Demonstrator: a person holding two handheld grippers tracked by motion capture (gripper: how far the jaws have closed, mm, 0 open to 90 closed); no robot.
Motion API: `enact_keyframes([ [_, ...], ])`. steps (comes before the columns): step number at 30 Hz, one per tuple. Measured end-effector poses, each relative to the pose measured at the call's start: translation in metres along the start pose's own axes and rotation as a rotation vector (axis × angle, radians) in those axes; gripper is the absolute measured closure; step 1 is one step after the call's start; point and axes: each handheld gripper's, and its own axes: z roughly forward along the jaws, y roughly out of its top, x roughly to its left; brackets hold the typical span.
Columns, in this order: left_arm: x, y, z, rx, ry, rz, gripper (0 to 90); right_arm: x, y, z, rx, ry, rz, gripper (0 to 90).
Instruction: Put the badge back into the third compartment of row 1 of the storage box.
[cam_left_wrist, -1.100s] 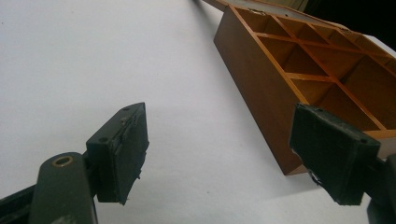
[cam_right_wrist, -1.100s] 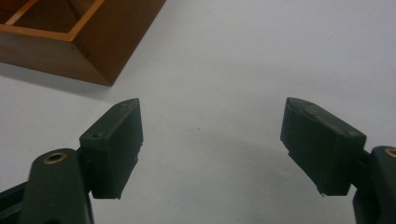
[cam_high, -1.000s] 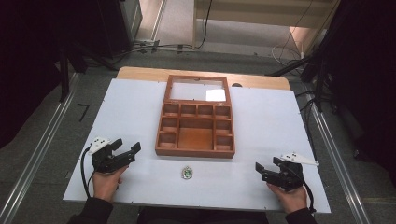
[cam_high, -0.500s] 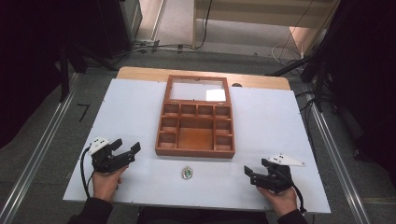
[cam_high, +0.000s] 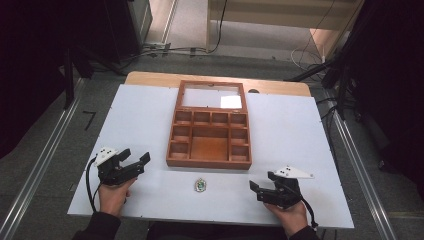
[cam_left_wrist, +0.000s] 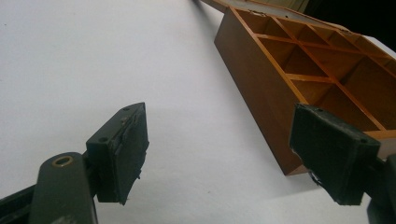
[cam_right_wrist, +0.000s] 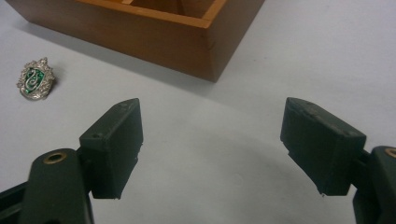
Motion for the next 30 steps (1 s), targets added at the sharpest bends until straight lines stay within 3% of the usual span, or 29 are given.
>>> enact_keyframes([
  [30, 0.001, 0.000, 0.000, 0.000, 0.001, -0.002, 20.1, 0.034, 0.004, 0.023, 0.022, 0.079, -0.049, 19.6],
])
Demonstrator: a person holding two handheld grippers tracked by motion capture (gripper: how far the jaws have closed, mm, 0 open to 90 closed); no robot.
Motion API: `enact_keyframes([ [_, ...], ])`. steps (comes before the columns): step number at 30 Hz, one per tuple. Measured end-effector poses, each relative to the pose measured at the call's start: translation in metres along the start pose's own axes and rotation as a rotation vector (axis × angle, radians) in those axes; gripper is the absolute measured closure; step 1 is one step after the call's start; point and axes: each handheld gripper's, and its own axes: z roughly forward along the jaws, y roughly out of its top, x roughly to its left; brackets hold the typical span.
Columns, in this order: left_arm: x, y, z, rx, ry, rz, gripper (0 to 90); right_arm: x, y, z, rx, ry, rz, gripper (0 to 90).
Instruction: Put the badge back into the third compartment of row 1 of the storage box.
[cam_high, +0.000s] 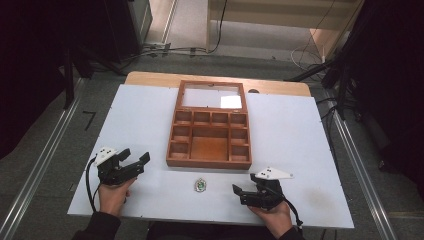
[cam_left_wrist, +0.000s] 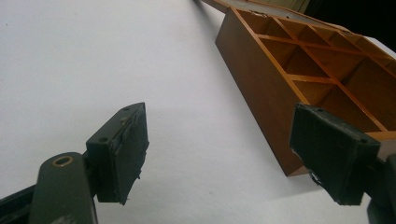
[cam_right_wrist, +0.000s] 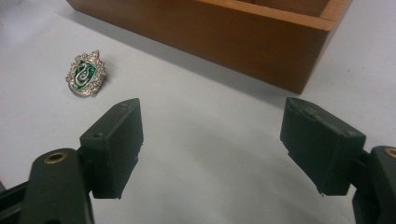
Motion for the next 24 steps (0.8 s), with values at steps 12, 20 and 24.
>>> enact_keyframes([
  [12, 0.000, 0.000, 0.000, 0.002, -0.001, -0.001, 20.1, 0.009, 0.005, 0.007, -0.002, 0.020, -0.022, 19.7],
  [20, 0.001, 0.000, 0.000, 0.002, -0.003, -0.006, 20.1, 0.018, 0.009, 0.016, -0.005, 0.047, -0.030, 21.3],
  [24, 0.001, 0.000, 0.000, 0.002, -0.003, -0.008, 20.1, 0.022, 0.011, 0.019, -0.003, 0.057, -0.040, 22.1],
])
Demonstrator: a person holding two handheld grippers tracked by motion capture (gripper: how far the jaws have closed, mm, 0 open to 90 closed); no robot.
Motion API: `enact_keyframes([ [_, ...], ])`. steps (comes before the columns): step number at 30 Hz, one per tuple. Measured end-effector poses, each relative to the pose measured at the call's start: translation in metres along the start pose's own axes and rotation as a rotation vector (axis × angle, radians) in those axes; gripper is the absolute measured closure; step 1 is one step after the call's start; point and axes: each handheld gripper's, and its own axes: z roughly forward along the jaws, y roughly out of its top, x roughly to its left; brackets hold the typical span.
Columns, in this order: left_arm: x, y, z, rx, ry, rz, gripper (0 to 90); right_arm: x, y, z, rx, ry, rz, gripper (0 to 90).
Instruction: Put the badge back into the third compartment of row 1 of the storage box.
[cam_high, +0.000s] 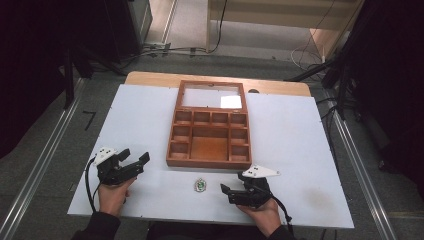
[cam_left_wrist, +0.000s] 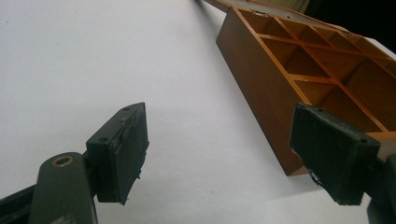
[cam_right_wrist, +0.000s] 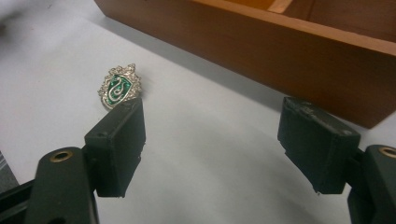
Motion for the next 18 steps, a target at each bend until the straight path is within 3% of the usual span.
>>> enact_keyframes([
  [18, 0.001, 0.000, 0.000, -0.002, -0.003, -0.003, 20.1, 0.024, 0.008, 0.026, 0.022, 0.032, -0.041, 24.3],
])
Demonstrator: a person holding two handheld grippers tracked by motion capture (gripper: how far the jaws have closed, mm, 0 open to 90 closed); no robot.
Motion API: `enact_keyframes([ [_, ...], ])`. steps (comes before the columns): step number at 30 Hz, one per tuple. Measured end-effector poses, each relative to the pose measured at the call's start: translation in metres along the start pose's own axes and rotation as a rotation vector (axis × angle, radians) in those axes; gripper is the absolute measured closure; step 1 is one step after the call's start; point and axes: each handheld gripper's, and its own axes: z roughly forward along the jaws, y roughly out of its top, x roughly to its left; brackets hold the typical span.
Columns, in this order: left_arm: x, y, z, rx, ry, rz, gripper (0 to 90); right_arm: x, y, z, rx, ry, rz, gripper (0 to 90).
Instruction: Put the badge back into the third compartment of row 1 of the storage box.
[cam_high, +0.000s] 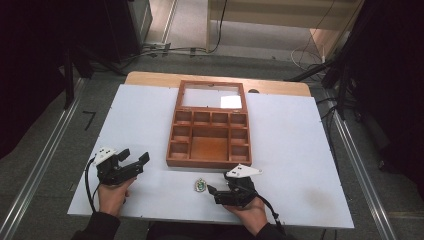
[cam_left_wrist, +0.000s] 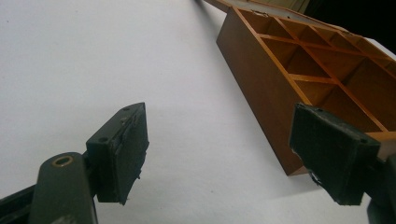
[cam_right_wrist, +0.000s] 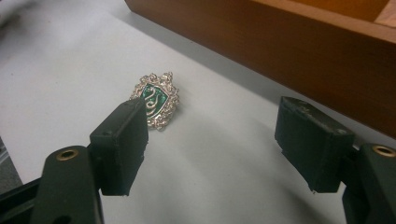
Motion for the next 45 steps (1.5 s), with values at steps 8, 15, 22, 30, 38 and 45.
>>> enact_keyframes([
  [8, -0.001, 0.000, 0.001, 0.006, -0.001, 0.007, 20.1, 0.002, 0.005, 0.003, -0.008, 0.006, 0.011, 26.9],
  [15, -0.001, 0.000, 0.001, 0.006, 0.001, 0.007, 20.1, 0.009, 0.007, 0.012, 0.001, 0.021, -0.002, 29.6],
  [22, 0.000, 0.000, 0.001, 0.004, 0.000, 0.004, 20.1, 0.012, 0.011, 0.018, 0.014, 0.037, -0.005, 36.3],
  [30, 0.000, 0.000, 0.001, 0.006, 0.001, 0.006, 20.1, 0.015, 0.011, 0.022, 0.025, 0.036, -0.017, 43.0],
  [38, -0.001, 0.000, 0.001, 0.007, -0.003, 0.007, 20.1, 0.019, 0.012, 0.026, 0.032, 0.035, -0.043, 51.3],
  [45, -0.001, 0.000, 0.001, 0.007, -0.003, 0.007, 20.1, 0.020, 0.013, 0.028, 0.038, 0.044, -0.044, 53.2],
])
